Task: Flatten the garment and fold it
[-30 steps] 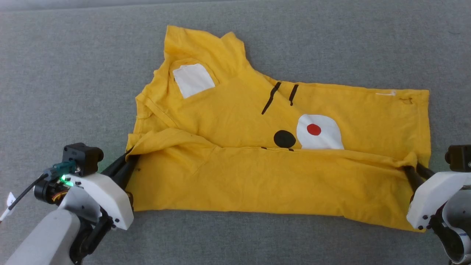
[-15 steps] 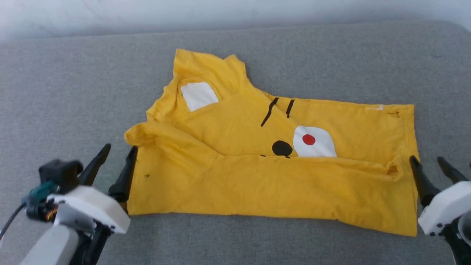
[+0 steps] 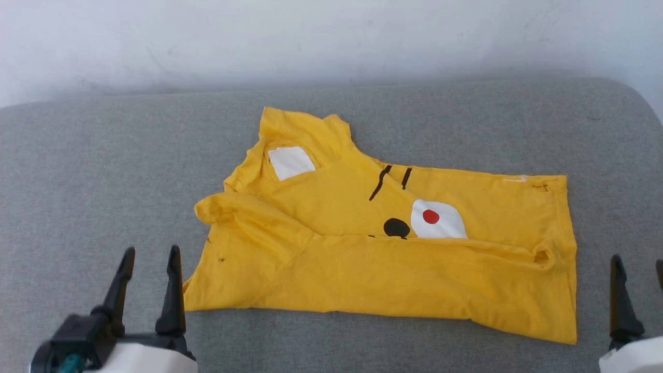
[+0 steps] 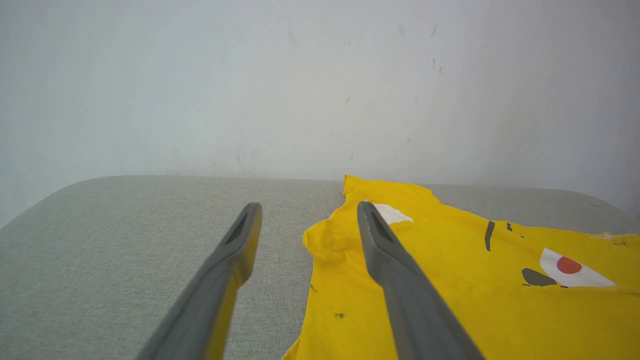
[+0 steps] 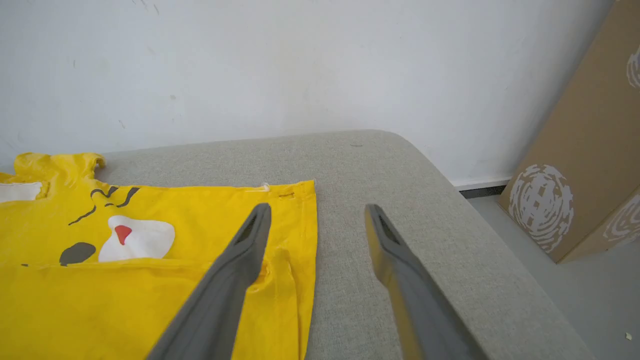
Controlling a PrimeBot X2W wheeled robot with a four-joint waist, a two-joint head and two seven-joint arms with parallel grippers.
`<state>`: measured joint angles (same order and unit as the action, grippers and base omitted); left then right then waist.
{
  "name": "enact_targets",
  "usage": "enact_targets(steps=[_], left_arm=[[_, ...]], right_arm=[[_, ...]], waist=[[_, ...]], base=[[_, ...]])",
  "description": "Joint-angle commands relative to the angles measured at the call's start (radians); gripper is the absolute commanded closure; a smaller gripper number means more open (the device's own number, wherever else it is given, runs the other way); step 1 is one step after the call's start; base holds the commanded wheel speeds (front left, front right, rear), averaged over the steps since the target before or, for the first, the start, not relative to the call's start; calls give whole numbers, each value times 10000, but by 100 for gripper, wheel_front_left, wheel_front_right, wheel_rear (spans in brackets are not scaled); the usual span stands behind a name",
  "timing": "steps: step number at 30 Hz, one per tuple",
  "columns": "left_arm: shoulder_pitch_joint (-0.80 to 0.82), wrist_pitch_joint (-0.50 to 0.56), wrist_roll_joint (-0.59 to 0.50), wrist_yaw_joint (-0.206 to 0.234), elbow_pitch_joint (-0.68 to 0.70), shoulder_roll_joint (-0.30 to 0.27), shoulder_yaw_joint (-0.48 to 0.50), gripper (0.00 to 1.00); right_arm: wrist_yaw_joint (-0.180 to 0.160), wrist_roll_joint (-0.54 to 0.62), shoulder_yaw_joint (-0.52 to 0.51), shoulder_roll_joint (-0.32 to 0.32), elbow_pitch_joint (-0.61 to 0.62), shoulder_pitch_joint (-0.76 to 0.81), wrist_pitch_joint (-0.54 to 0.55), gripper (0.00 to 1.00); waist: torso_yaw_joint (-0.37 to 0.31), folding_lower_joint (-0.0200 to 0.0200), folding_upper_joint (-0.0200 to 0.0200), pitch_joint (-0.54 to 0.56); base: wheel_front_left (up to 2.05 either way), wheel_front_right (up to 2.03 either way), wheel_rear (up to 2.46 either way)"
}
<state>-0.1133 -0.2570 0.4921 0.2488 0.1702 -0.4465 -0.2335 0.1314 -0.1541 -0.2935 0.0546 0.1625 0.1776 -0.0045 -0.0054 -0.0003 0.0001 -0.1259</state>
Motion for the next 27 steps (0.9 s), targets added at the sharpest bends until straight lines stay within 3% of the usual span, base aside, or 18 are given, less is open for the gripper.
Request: enact_targets(steps=[1,6,10,17,27], left_arm=[[-309,-43,-176,76,33,293,159,0],[-754,-45,-519,-80,-12,751,534,0],[-786,50,-621,-405,-300,568,562,0],[97,2332,64,-1277,-823,-72,30,0],[1181,5075,980,-1696,-2257,-469,-352,0]], right_arm=[[-7,-49,11,-38,-201,168,-301,0],[-7,-99,48,-40,-638,315,-784,0],[-7,65,112,-41,-801,259,-891,0],[-7,154,247,-42,-873,33,-849,0],[-7,134,405,-43,-922,-63,-697,0]], waist=[[19,3,-1,154],[37,3,-1,272],[51,3,-1,272],[36,3,-1,24],[-240,3,-1,-544]], base=[[0,0,0],[0,0,0],[0,0,0],[0,0,0],[0,0,0]])
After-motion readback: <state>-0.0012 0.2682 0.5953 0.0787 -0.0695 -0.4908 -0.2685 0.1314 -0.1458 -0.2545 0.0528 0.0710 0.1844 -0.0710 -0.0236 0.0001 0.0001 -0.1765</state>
